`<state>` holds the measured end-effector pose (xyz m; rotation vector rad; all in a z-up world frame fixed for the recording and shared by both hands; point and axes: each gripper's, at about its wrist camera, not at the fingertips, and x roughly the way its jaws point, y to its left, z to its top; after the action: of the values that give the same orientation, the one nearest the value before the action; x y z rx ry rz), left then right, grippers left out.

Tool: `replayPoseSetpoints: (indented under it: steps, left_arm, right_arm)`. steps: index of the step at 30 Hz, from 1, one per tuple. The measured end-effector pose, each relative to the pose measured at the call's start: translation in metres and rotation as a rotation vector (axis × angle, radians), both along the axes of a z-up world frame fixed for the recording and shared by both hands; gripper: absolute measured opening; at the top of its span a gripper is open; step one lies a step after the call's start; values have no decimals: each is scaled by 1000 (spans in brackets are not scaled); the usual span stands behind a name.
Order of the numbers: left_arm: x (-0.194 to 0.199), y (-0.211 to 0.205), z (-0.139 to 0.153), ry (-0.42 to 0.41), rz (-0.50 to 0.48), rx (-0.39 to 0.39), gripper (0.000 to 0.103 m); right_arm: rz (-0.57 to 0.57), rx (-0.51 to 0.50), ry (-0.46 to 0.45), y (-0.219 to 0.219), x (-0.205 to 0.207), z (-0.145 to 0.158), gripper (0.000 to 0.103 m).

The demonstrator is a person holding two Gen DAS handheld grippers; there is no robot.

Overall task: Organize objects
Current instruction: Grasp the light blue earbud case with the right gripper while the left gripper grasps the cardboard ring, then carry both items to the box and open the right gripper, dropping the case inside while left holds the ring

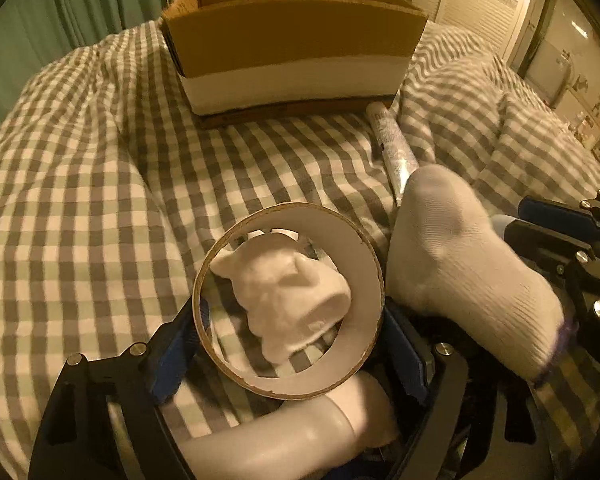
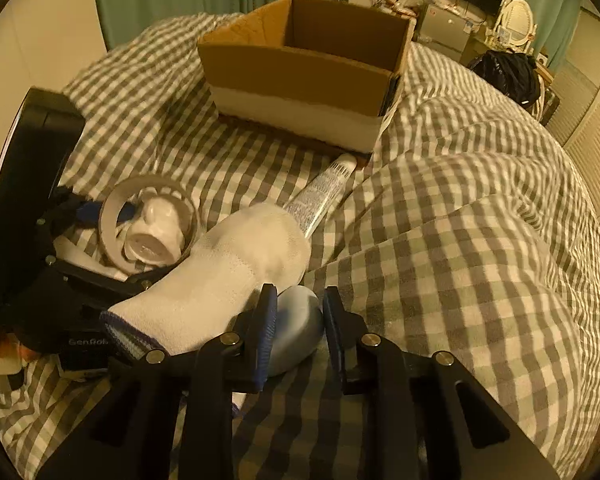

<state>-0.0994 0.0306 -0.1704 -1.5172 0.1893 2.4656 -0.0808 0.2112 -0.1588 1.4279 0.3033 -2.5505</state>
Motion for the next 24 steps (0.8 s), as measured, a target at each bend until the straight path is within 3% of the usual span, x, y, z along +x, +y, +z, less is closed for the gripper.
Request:
replayPoseSetpoints:
  steps: [7, 10, 14, 17, 21, 24]
  left_arm:
    - [8, -12, 31, 55, 43, 26, 86]
    - [16, -13, 47, 86, 55, 29, 86]
    - [21, -14, 65, 125, 56, 34, 86]
    - [26, -14, 68, 135, 58, 31, 86]
    - [27, -19, 62, 132, 65, 26, 86]
    - [23, -21, 57, 136, 77, 13, 86]
  right_arm:
    - [-6, 0, 54, -1, 8, 17, 17]
    - [0, 4, 86, -3, 13, 27, 0]
    - [4, 0, 126, -3, 19, 44, 0]
    - [18, -13, 103, -3, 18, 46, 0]
    - [5, -13, 20, -1, 12, 24, 3]
    - [-4, 41, -45, 0, 3, 2, 15]
